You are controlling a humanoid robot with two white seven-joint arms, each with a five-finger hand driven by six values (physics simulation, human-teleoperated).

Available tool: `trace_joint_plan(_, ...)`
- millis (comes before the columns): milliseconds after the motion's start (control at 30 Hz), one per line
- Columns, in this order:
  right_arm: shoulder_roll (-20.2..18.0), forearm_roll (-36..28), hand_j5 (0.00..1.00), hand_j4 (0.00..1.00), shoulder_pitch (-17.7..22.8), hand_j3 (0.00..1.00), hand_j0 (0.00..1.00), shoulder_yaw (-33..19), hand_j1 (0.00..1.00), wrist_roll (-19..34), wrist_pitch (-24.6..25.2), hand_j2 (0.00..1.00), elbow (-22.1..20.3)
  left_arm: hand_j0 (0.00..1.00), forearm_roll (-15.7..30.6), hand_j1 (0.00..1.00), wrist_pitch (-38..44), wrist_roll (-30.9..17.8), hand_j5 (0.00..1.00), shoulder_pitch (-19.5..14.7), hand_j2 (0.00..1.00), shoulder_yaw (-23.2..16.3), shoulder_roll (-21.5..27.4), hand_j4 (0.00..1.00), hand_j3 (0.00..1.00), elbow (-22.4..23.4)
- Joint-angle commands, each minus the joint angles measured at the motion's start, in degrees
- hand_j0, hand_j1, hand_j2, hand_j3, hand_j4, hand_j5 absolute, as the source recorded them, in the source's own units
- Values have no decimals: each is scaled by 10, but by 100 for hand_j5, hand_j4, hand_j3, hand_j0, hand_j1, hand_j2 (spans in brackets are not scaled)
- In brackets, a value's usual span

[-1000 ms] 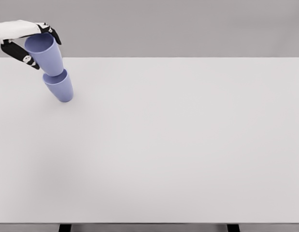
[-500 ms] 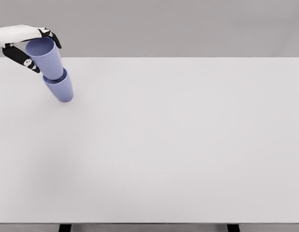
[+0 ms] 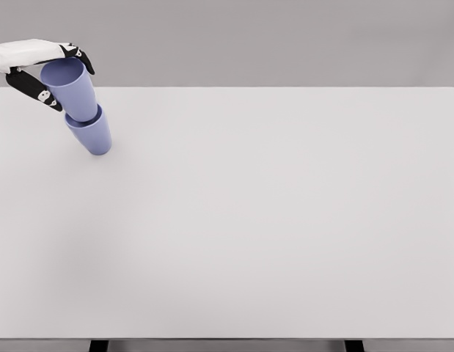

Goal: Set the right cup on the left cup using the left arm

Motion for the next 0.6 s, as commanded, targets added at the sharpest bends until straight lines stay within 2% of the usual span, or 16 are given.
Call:
trace_joint_plan(0, 0, 1, 100, 100, 0, 100, 100, 0, 100, 0, 0, 100, 0, 40, 4, 40, 2, 0, 40, 0, 40, 1, 0, 40, 40, 0)
trace_joint_plan(300, 0, 1, 100, 100, 0, 100, 100, 0, 100, 0, 0, 100, 0, 41, 3, 41, 2, 1, 41, 4, 41, 1, 0, 41, 41, 0)
trace_joint_plan(333, 0, 1, 100, 100, 0, 100, 100, 0, 100, 0, 0, 100, 0, 44, 3, 44, 2, 1, 44, 4, 44, 1, -1, 44, 44, 0)
trace_joint_plan(433, 0, 1, 100, 100, 0, 100, 100, 0, 100, 0, 0, 100, 0, 80, 2, 80, 2, 1, 80, 4, 80, 1, -1, 80, 80, 0)
trace_joint_plan(567, 0, 1, 100, 100, 0, 100, 100, 0, 100, 0, 0, 100, 0, 95, 2, 95, 2, 1, 95, 8, 95, 1, 0, 95, 95, -2)
